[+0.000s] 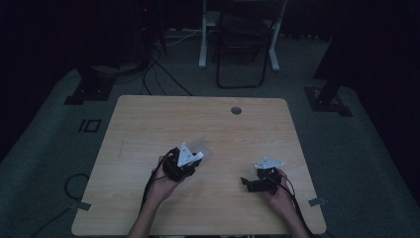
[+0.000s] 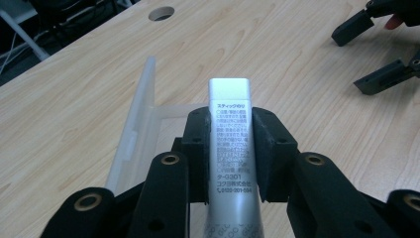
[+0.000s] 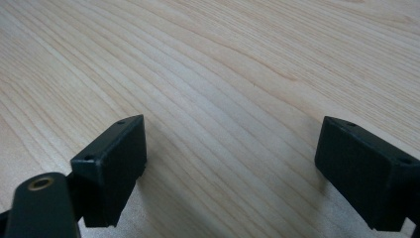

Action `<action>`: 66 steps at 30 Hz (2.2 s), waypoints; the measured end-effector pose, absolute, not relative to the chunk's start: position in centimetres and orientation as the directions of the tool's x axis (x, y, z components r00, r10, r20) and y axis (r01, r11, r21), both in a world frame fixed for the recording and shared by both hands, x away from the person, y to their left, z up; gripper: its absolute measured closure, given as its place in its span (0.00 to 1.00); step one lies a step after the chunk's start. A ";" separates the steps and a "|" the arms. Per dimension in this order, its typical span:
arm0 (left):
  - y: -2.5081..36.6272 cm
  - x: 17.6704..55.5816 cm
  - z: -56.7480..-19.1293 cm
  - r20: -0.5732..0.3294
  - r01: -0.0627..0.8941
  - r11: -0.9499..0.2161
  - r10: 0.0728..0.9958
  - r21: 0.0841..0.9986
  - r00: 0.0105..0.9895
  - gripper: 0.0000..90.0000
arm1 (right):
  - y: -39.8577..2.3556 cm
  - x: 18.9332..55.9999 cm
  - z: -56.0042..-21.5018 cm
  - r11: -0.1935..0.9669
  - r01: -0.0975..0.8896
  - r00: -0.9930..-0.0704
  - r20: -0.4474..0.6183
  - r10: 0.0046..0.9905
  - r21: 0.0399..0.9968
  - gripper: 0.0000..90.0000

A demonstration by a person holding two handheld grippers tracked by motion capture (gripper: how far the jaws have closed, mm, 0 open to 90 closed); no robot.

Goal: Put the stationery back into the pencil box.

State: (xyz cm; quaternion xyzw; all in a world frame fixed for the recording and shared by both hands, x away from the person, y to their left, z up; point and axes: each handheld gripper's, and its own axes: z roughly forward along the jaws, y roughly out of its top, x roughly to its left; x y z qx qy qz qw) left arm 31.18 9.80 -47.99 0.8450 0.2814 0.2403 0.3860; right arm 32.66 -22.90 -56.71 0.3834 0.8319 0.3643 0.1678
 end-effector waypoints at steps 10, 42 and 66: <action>10.1 31.9 -48.4 0.193 0.303 -0.550 0.669 0.778 0.718 0.79 | -22.9 32.7 -56.7 0.439 0.516 -0.649 0.001 0.761 0.735 0.14; 10.5 33.6 -50.0 0.192 0.344 -0.582 0.668 0.737 0.719 0.79 | -22.9 32.7 -56.7 0.442 0.515 -0.651 -0.001 0.759 0.734 0.14; 10.2 34.6 -51.3 0.209 0.344 -0.598 0.665 0.723 0.717 0.78 | -22.9 32.7 -56.7 0.442 0.515 -0.651 -0.001 0.759 0.734 0.14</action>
